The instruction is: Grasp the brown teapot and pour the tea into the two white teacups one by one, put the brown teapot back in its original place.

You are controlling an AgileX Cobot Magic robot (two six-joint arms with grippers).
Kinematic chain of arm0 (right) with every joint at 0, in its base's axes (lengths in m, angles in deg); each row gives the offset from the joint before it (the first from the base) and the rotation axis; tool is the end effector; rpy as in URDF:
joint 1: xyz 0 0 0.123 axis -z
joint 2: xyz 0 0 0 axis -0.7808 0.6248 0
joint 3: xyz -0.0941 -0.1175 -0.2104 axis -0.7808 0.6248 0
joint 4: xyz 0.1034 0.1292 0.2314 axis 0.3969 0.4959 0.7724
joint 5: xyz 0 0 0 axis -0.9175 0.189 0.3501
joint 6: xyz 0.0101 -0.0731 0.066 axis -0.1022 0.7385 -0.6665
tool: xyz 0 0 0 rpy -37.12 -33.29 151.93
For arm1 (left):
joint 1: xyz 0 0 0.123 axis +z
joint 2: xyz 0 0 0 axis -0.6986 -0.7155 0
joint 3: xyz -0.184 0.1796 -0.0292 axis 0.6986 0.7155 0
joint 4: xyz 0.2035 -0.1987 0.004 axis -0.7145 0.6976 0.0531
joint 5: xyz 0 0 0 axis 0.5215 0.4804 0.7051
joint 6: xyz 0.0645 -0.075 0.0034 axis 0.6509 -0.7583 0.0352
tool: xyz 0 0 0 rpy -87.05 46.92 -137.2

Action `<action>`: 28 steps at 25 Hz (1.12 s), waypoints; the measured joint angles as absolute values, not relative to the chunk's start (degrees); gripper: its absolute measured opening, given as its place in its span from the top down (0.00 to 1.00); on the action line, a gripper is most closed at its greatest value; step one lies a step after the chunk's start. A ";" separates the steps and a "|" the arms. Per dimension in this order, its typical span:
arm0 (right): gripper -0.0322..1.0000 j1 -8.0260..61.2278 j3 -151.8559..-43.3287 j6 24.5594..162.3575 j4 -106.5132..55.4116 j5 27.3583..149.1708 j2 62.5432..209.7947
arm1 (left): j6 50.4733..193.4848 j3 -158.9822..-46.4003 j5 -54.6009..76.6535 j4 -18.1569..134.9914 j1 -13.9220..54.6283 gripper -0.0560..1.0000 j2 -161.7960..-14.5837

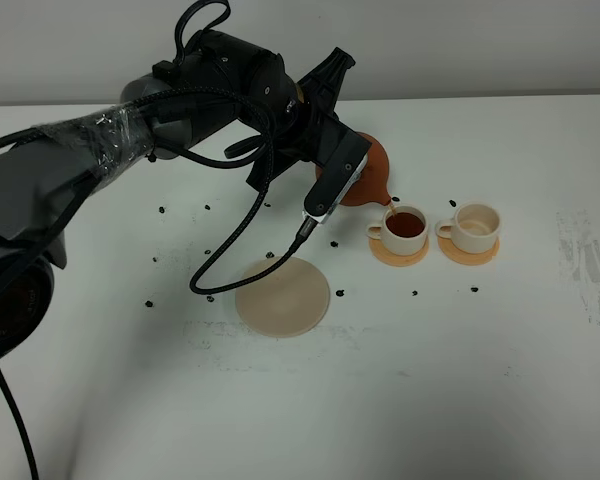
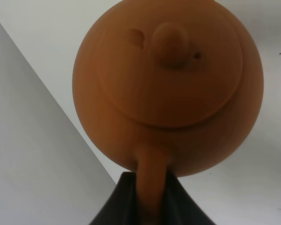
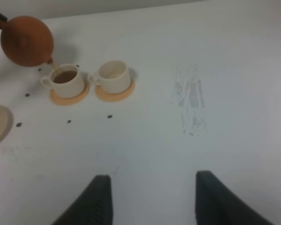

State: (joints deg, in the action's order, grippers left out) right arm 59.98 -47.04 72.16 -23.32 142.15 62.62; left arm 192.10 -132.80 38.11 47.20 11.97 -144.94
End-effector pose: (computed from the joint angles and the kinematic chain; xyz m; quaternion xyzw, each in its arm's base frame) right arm 0.0538 0.0076 0.2929 0.0466 0.8529 0.0420 0.5183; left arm 0.4560 -0.2912 0.1673 0.8571 0.3546 0.2062 0.3117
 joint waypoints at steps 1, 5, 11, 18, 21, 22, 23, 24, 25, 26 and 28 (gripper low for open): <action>0.59 59.98 -47.04 72.16 -23.32 142.15 62.62 | 192.09 -132.80 38.11 47.20 11.97 0.87 -144.94; 0.59 59.98 -47.04 72.16 -23.32 142.15 62.62 | 192.11 -132.80 38.09 47.26 11.97 0.87 -144.94; 0.59 59.98 -47.04 72.16 -23.32 142.15 62.62 | 189.08 -132.80 40.14 51.84 11.97 0.87 -144.94; 0.59 59.98 -47.04 72.16 -23.32 142.15 62.62 | 183.56 -132.80 42.34 52.56 11.97 0.87 -144.94; 0.59 59.98 -47.04 72.16 -23.32 142.15 62.62 | 183.48 -132.80 42.79 52.71 11.97 0.87 -144.94; 0.59 59.98 -47.04 72.16 -23.32 142.15 62.62 | 183.41 -132.80 43.03 52.76 12.03 0.87 -144.94; 0.59 59.98 -47.04 72.16 -23.32 142.15 62.62 | 183.39 -132.80 43.26 52.82 12.03 0.87 -144.94; 0.59 59.98 -47.04 72.16 -23.32 142.15 62.62 | 183.33 -132.80 43.66 52.82 12.08 0.87 -144.83; 0.59 59.98 -47.04 72.16 -23.32 142.15 62.62 | 183.34 -132.80 44.24 52.93 12.14 0.87 -144.60; 0.59 59.98 -47.04 72.16 -23.32 142.15 62.62 | 183.28 -132.80 45.06 53.34 12.23 0.87 -144.34; 0.59 59.98 -47.04 72.16 -23.32 142.15 62.62 | 182.50 -132.80 46.70 55.04 12.86 0.87 -143.10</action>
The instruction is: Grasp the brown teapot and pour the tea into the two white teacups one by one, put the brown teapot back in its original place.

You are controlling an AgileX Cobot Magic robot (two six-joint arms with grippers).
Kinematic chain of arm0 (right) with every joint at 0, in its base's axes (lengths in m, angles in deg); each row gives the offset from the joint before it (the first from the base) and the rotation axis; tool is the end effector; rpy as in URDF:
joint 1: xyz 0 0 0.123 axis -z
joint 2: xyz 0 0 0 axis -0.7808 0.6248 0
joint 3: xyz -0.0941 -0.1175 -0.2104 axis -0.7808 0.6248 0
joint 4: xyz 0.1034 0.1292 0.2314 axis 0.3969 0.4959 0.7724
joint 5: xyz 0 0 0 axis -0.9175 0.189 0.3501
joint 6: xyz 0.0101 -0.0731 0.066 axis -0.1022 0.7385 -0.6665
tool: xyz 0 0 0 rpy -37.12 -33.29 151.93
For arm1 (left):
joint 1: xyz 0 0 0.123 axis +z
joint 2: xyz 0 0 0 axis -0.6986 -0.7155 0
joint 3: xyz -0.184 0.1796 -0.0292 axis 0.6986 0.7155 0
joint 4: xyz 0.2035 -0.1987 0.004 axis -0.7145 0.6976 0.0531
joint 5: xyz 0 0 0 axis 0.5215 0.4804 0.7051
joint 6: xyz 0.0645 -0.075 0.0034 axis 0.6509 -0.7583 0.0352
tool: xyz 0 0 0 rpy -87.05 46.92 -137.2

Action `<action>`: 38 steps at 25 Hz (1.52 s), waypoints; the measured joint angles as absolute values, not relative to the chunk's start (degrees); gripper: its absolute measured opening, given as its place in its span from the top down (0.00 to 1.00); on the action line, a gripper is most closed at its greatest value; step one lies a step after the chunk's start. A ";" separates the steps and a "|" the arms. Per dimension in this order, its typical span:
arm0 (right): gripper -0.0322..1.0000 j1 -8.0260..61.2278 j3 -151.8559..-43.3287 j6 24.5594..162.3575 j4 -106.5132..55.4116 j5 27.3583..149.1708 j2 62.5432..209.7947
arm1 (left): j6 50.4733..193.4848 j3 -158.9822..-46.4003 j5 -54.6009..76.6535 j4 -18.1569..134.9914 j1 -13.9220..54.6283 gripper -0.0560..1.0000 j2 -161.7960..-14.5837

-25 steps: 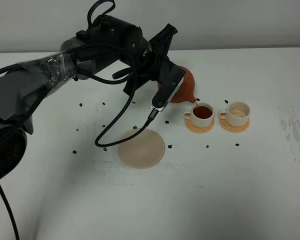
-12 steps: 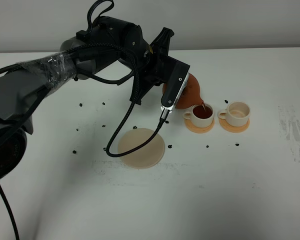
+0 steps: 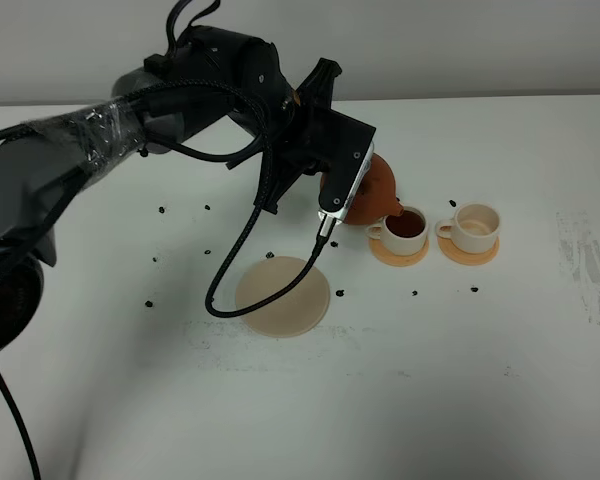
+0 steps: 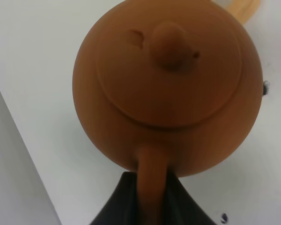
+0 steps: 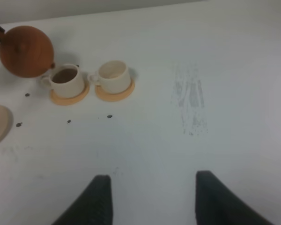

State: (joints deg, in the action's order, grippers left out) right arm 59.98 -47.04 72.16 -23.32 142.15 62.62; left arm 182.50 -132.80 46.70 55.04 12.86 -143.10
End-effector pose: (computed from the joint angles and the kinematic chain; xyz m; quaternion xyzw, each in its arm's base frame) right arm 0.0538 0.0076 0.2929 0.0466 0.8529 0.0420 0.5183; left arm 0.4450 -0.2853 0.1757 0.8204 0.4700 0.1021 0.3092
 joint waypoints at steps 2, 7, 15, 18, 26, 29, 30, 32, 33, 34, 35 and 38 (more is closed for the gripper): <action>0.59 59.98 -47.04 72.16 -23.32 142.15 62.62 | 180.85 -132.74 47.97 56.81 13.42 0.87 -141.52; 0.59 59.98 -47.04 72.16 -23.32 142.15 62.62 | 175.39 -131.10 48.83 59.40 14.31 0.87 -137.02; 0.59 59.98 -47.04 72.16 -23.32 142.15 62.62 | 173.92 -115.89 44.94 67.18 14.50 0.87 -129.14; 0.59 59.98 -47.04 72.16 -23.32 142.15 62.62 | 173.86 -108.94 42.07 70.69 13.82 0.87 -126.30; 0.59 59.98 -47.04 72.16 -23.32 142.15 62.62 | 173.78 -99.58 37.76 78.39 9.83 0.87 -123.95; 0.59 59.98 -47.04 72.16 -23.27 142.15 62.62 | 173.73 -99.14 35.97 79.05 8.65 0.87 -125.12; 0.59 59.98 -47.04 72.16 -23.27 142.15 62.62 | 173.73 -99.14 35.15 79.17 8.54 0.87 -125.95; 0.59 59.98 -47.04 72.16 -23.27 142.15 62.62 | 173.71 -99.14 33.46 79.17 8.22 0.87 -127.72; 0.59 59.98 -47.04 72.16 -23.27 142.15 62.62 | 173.71 -99.14 32.59 79.17 8.14 0.87 -128.71; 0.59 59.98 -47.04 72.16 -23.27 142.15 62.62 | 173.71 -99.08 31.96 79.17 8.00 0.87 -129.47; 0.59 59.98 -47.04 72.16 -23.27 142.15 62.62 | 173.71 -99.08 31.63 79.17 8.00 0.87 -130.20; 0.59 59.98 -47.04 72.16 -23.27 142.15 62.62 | 173.71 -98.72 30.43 79.17 8.00 0.87 -131.72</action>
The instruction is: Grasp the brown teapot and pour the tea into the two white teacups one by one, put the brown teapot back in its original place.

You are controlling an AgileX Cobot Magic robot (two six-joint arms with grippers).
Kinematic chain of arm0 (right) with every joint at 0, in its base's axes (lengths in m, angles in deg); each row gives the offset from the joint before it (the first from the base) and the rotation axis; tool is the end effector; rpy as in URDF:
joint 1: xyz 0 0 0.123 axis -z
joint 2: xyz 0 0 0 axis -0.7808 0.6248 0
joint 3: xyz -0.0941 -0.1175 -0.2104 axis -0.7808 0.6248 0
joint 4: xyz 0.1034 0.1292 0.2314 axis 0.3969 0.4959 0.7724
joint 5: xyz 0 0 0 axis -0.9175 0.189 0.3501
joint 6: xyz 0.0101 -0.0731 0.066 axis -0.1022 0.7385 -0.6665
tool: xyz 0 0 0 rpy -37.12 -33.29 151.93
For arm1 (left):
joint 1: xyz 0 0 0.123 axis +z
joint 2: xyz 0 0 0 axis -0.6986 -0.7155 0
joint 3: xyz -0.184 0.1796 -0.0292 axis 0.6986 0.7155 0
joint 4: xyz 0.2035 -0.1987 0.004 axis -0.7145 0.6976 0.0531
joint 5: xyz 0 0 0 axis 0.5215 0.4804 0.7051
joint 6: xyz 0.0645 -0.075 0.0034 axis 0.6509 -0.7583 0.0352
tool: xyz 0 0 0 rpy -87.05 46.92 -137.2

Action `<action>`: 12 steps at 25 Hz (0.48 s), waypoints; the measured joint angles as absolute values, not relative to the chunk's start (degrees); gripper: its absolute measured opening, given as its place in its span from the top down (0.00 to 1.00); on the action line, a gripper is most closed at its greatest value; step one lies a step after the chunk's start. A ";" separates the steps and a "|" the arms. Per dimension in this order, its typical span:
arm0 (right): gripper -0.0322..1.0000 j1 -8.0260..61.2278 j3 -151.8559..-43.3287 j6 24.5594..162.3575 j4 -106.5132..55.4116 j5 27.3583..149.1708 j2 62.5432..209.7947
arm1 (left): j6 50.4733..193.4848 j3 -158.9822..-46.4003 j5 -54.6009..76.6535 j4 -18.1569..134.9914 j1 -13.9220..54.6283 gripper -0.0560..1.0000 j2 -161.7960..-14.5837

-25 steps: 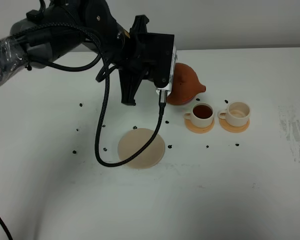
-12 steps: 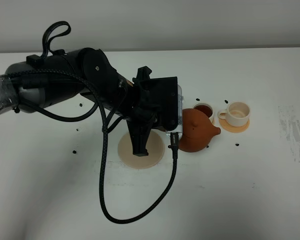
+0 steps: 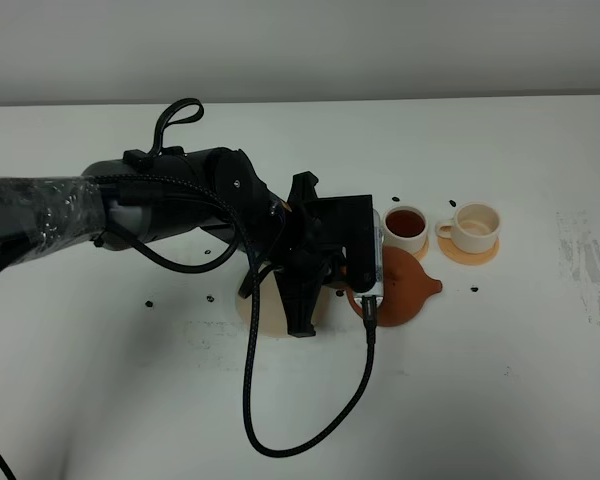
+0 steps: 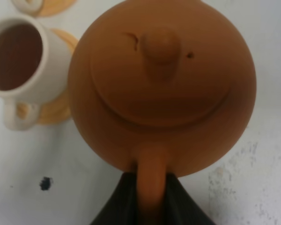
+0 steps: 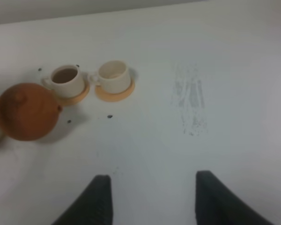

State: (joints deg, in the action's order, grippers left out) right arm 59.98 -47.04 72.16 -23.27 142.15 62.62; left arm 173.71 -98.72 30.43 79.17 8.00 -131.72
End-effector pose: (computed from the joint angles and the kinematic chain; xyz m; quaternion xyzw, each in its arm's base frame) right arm 0.0538 0.0077 0.2929 0.0466 0.8528 0.0425 0.5184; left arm 0.3450 -0.2810 0.1031 0.6952 0.6474 -0.0611 0.3065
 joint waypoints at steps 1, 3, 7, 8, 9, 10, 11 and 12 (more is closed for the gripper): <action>0.59 59.98 -47.04 72.16 -23.27 142.15 62.62 | 173.71 -98.52 30.26 79.17 8.00 0.87 -132.16; 0.59 59.98 -47.04 72.16 -23.27 142.15 62.62 | 173.76 -98.33 30.26 79.17 8.00 0.87 -133.08; 0.59 59.98 -47.04 72.16 -23.27 142.15 62.62 | 174.13 -98.07 29.67 79.23 8.00 0.87 -133.50; 0.59 59.98 -47.04 72.16 -23.27 142.15 62.62 | 174.13 -98.01 29.67 79.23 7.96 0.87 -133.28; 0.59 59.98 -47.04 72.16 -23.27 142.15 62.62 | 174.14 -98.01 29.67 79.23 7.96 0.87 -132.86; 0.59 59.98 -47.04 72.16 -23.27 142.15 62.62 | 174.19 -98.01 29.67 79.23 7.96 0.87 -132.31; 0.59 59.98 -47.04 72.16 -23.27 142.15 62.62 | 174.24 -98.01 29.73 79.17 7.96 0.87 -131.61; 0.59 59.98 -47.04 72.16 -23.27 142.15 62.62 | 174.24 -98.23 29.73 79.17 7.96 0.87 -130.73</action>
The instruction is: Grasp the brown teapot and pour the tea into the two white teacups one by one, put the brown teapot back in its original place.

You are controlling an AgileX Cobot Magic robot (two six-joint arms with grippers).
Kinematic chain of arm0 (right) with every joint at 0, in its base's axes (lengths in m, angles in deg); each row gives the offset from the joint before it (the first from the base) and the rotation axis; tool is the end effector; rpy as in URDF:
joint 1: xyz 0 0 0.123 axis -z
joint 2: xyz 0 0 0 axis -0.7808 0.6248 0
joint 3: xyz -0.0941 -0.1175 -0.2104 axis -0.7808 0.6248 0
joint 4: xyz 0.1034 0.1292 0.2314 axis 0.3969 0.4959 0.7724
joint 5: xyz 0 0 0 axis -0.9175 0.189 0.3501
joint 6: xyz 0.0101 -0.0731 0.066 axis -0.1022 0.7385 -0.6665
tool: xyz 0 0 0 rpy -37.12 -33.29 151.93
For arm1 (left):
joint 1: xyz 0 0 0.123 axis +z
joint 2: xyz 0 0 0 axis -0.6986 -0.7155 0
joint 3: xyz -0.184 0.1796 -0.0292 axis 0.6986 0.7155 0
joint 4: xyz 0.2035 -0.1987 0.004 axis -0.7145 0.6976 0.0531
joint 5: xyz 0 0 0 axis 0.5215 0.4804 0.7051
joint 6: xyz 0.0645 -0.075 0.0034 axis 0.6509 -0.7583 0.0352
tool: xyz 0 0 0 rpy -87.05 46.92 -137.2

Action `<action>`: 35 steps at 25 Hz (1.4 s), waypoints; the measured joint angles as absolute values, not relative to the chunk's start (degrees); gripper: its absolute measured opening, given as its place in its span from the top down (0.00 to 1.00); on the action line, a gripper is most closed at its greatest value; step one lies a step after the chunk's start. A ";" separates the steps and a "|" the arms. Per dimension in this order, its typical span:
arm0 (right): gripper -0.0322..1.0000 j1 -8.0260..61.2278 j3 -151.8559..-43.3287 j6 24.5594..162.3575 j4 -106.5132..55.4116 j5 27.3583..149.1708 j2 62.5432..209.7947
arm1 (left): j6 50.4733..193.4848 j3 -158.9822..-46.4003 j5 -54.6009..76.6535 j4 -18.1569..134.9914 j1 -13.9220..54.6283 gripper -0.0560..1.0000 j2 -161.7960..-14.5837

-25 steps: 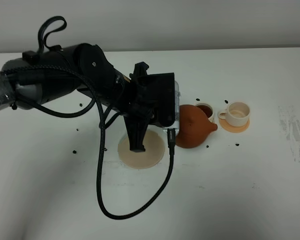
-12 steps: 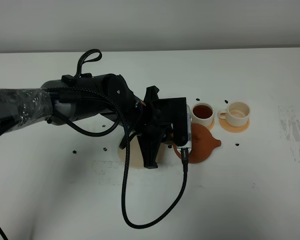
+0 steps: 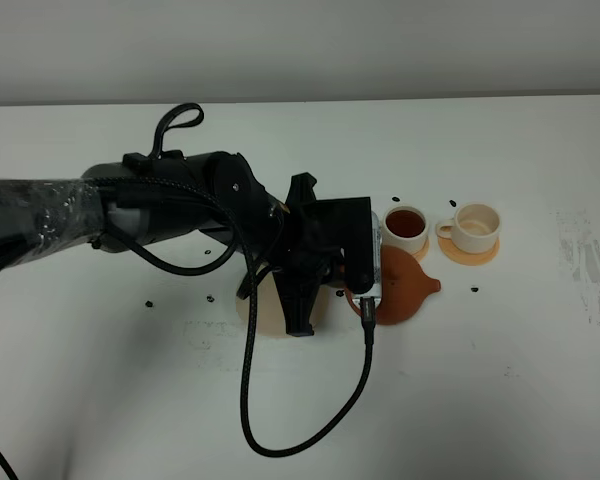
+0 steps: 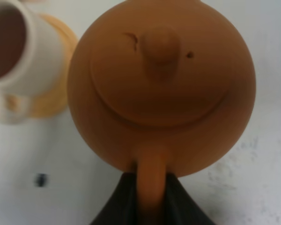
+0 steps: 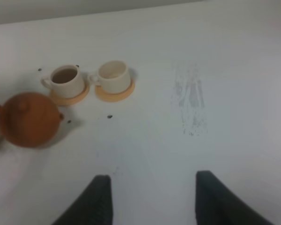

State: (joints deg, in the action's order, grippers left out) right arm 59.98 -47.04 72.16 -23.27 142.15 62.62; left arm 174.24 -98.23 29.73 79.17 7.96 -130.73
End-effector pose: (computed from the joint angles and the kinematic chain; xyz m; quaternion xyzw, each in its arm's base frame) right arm 0.0538 0.0077 0.2929 0.0466 0.8528 0.0425 0.5184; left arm 0.3446 -0.2803 0.1087 0.6958 0.6429 -0.0554 0.3153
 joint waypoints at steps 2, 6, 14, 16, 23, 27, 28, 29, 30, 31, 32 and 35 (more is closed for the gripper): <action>0.59 59.98 -47.04 72.16 -23.27 142.15 62.62 | 174.24 -100.27 30.42 79.03 7.96 0.87 -129.60; 0.59 59.98 -47.04 72.16 -23.27 142.15 62.62 | 173.49 -107.76 32.66 77.40 7.96 0.87 -129.66; 0.59 59.98 -47.04 72.16 -23.27 142.15 62.62 | 166.12 -129.55 39.20 67.00 7.96 0.87 -138.53; 0.59 59.98 -47.04 72.16 -23.27 142.11 62.62 | 165.96 -133.48 39.98 64.41 7.96 0.87 -140.96; 0.59 59.98 -47.04 72.16 -23.27 142.11 62.62 | 171.27 -136.75 40.76 59.04 8.46 0.87 -146.21; 0.59 59.98 -47.04 72.16 -23.27 142.11 62.62 | 176.31 -136.75 40.50 58.52 8.69 0.87 -147.08; 0.59 59.98 -47.04 72.16 -23.27 142.11 62.62 | 177.23 -136.75 40.14 58.39 8.69 0.87 -147.22; 0.59 59.98 -47.04 72.16 -23.27 142.11 62.62 | 178.09 -136.78 39.80 58.13 8.69 0.87 -147.33; 0.59 59.98 -47.04 72.16 -23.27 142.11 62.62 | 178.49 -136.78 39.46 57.82 8.69 0.87 -147.41; 0.59 59.98 -47.04 72.16 -23.27 142.11 62.62 | 178.71 -136.78 39.03 57.49 8.69 0.87 -147.41; 0.59 59.98 -47.04 72.16 -23.27 142.11 62.62 | 178.91 -136.78 38.35 57.36 8.69 0.87 -147.41; 0.59 59.98 -47.04 72.16 -23.27 142.11 62.62 | 179.11 -136.78 35.98 56.36 8.63 0.87 -147.41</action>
State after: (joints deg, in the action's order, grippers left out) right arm 59.98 -47.04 72.16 -23.27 142.11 62.62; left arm 179.11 -136.78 35.98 56.36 8.63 -147.41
